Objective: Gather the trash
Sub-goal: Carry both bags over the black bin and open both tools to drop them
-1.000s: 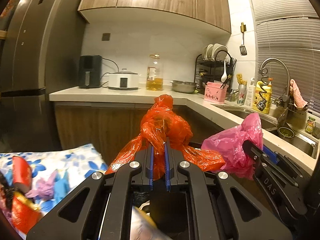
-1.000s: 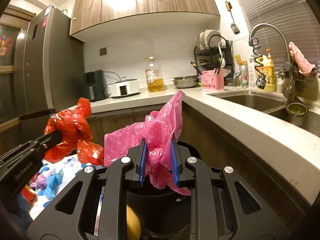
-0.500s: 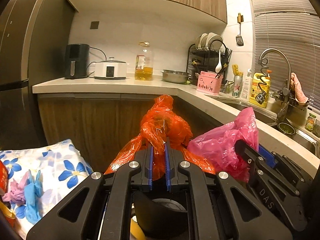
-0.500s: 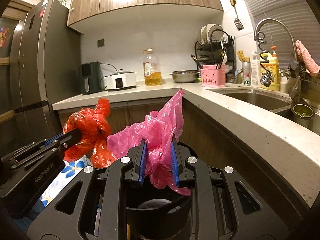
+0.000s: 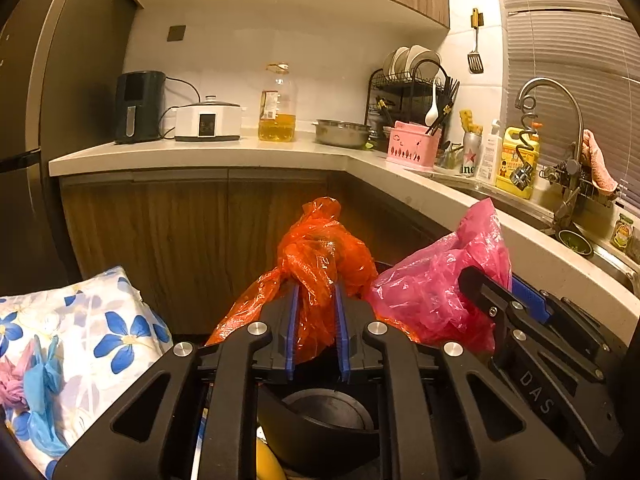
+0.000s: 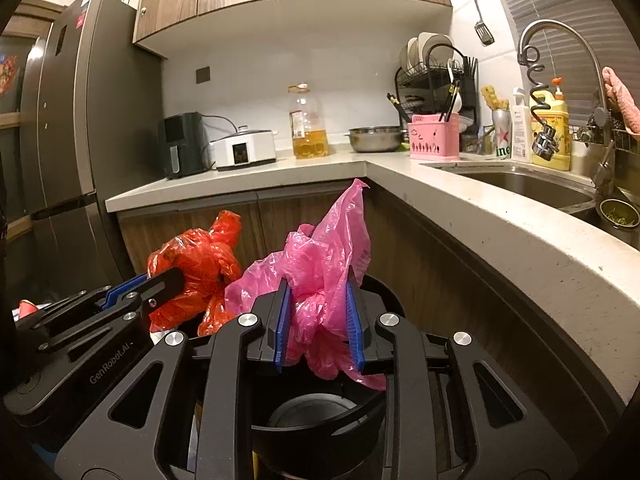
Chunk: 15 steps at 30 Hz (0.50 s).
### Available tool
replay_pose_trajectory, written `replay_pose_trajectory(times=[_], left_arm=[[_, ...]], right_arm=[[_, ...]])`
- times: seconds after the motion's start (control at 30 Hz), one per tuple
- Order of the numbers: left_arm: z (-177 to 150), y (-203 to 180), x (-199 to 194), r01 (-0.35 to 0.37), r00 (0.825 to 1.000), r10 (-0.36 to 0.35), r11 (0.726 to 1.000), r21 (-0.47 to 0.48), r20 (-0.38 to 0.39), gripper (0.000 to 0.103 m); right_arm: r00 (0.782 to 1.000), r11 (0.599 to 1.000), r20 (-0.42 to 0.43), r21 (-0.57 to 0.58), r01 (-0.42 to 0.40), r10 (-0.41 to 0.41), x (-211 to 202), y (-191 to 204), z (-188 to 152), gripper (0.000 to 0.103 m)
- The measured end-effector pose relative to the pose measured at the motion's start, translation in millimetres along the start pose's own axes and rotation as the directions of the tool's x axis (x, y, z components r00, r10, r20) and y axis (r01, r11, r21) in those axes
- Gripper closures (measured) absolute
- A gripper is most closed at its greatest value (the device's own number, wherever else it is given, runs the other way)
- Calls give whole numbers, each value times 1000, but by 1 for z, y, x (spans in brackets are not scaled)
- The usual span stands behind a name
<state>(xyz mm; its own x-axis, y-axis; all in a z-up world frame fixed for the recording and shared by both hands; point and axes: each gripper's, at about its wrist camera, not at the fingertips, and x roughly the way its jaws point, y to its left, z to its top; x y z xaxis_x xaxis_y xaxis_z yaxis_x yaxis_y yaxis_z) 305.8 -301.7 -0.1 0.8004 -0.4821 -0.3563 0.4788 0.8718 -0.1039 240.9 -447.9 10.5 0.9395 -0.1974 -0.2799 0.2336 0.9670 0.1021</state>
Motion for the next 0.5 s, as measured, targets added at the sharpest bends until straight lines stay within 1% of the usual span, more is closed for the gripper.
replay_pose_trajectory(times=[0.03,0.1,0.17,0.23,0.27,0.3,0.33,0.47,0.5], left_arm=[[0,1,1,0,1000,0,1000,-2,-3,85],[-1,3,4,-8,1000,8,1000,-7,-11,73],[-2,6,5,-6,1000,6,1000,-15,-16,69],[-3,8,5,-8,1000,8,1000,-14,-20,64],[-3,9,5,-14,1000,14,1000,-14,-19,56],[-4,11,3,-16,1000,16,1000,-19,-15,52],[-4,12,2,-17,1000,17,1000,-23,-12,51],[-4,24,-7,-64,998,64,997,-49,-5,34],[-5,28,-10,-78,997,78,995,-54,-4,29]], right_arm=[[1000,1000,-2,-1,-1,1,1,0,0,78],[1000,1000,-9,-2,-1,1,3,-1,-1,77],[1000,1000,-17,2,-1,1,6,-3,-2,75],[1000,1000,-23,4,1,-1,8,-5,-3,71],[1000,1000,-27,5,3,-3,9,-5,-4,69],[999,1000,-33,6,4,-4,10,-6,-4,65],[999,1000,-35,7,5,-5,11,-6,-4,62],[999,1000,-42,13,14,-13,9,-7,-6,53],[999,1000,-43,12,16,-16,9,-7,-7,49]])
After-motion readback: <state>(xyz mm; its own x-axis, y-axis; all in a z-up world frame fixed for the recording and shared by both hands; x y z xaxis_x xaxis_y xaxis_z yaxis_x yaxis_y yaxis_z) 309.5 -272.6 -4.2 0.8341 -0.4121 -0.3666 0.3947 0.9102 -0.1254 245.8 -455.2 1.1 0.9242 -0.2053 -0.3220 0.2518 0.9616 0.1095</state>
